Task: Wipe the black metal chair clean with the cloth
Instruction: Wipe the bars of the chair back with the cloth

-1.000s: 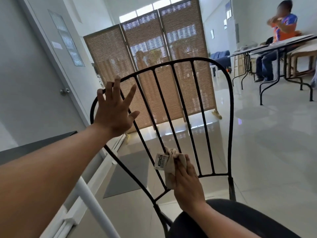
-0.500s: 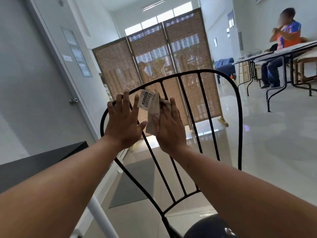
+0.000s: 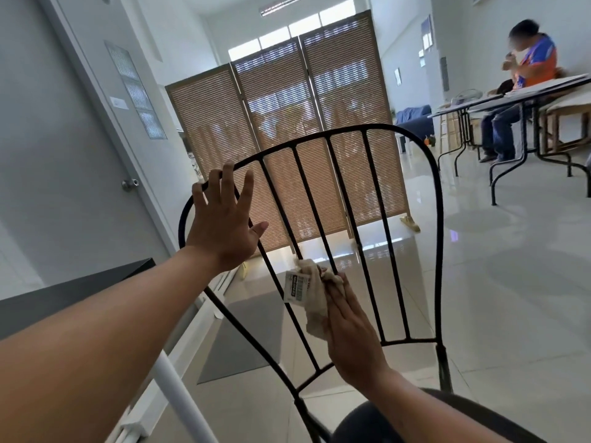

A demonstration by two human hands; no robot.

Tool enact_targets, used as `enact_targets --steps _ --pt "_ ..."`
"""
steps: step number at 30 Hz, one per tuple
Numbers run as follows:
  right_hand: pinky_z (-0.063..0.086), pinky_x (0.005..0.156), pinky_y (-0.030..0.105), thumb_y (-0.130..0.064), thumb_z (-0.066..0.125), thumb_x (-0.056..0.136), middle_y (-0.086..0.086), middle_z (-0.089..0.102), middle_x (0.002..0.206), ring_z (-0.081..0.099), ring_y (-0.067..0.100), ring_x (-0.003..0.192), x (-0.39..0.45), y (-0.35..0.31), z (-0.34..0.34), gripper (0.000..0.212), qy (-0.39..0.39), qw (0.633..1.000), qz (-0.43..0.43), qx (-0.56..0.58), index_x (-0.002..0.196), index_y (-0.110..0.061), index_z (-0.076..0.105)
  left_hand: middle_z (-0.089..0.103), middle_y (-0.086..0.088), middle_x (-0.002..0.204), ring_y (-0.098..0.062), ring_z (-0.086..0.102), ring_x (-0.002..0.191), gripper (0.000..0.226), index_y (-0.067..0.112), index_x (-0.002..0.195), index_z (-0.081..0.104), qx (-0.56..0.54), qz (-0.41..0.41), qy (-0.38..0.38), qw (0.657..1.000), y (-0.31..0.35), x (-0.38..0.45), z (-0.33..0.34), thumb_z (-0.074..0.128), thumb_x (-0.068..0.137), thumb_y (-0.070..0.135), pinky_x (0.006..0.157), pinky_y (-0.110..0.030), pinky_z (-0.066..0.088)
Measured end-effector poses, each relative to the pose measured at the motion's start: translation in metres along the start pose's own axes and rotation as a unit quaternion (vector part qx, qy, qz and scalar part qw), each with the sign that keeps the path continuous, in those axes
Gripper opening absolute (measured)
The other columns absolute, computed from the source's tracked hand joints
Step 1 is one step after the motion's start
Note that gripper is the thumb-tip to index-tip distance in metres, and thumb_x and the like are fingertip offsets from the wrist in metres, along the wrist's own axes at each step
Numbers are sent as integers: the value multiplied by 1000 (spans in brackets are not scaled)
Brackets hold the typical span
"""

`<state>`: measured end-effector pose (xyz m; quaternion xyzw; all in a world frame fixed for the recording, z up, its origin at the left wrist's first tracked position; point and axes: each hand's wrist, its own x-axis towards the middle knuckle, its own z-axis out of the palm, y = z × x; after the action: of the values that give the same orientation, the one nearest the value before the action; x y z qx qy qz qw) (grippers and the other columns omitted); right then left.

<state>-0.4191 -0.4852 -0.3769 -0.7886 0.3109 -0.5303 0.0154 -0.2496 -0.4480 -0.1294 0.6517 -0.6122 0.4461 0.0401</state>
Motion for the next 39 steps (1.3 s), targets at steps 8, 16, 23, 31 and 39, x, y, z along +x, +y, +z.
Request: enact_targets --steps 8,16,23,31,39 --pt "17 122 50 -21 39 102 13 21 162 10 32 152 97 -8 -69 54 106 992 -21 -70 152 -2 32 -4 -14 165 -40 3 150 118 22 158 3 -10 56 -2 998 -6 21 -10 -2 66 96 114 -63 13" --pt "-1 120 59 -55 29 103 -3 -5 166 -10 34 151 146 -3 -71 69 -4 989 66 -134 159 -24 2 -25 -11 161 -45 -8 148 129 38 150 28 1 99 -45 994 13 44 -14 4 43 105 113 -68 12" --pt "28 115 51 -49 44 102 8 33 156 22 29 148 78 12 -42 65 25 991 61 -117 154 -13 30 -29 -9 160 -45 -9 148 132 39 151 27 10 82 -39 996 18 43 -13 6 39 105 114 -67 13" --pt "23 120 48 -52 30 105 -5 0 166 -10 26 152 -10 38 -11 63 -69 987 112 -96 158 -24 14 -25 -10 161 -47 0 147 131 40 152 24 18 88 -16 996 16 42 -7 8 41 107 112 -67 18" --pt "11 122 48 -43 37 105 2 10 163 -7 24 153 69 12 -31 59 43 995 66 -62 156 -15 25 -28 -11 160 -47 -7 147 133 40 155 14 19 85 -20 996 18 41 -8 -1 40 106 113 -67 14"
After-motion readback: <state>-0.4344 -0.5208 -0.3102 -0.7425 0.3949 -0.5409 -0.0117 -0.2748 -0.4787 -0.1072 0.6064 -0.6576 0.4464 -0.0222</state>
